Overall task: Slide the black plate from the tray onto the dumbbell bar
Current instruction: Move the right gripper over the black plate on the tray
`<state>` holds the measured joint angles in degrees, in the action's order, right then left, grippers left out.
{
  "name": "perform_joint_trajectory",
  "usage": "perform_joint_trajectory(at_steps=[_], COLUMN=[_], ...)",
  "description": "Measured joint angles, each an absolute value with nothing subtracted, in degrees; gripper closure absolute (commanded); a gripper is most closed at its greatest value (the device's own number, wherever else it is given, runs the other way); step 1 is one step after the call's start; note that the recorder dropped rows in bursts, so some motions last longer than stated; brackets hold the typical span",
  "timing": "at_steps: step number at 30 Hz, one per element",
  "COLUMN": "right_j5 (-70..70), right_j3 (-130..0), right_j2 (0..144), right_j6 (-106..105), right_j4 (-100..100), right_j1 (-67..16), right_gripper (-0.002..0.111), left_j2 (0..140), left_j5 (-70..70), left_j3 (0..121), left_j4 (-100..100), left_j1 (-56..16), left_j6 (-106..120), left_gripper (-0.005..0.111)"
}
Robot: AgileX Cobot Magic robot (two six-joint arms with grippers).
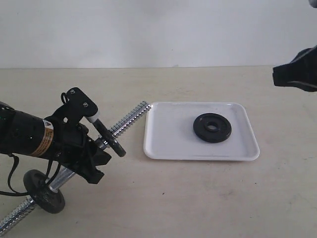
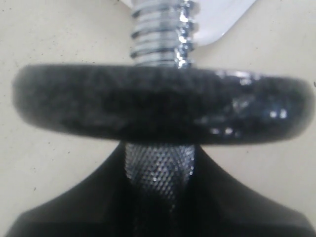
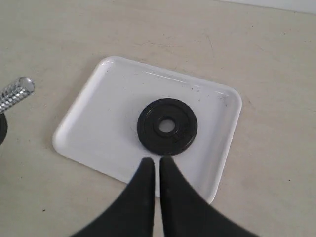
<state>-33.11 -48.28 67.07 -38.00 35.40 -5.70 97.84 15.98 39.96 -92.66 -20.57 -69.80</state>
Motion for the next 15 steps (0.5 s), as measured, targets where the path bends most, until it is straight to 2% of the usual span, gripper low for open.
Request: perform_joint_trajectory(at_steps=[15], right_j5=[-24.8], right_j3=[-58.6], right_j2=[86.0], right_j6=[-40.2], right_j4=[36.8], right_j1=[-5.7], right_gripper=[0.107], left_j2=[97.8], left_j5=[15.8], left_j3=[40.0], left_j4=[-91.8], left_j1=[-20.6], left_j6=[-69.3], left_gripper=[0.102])
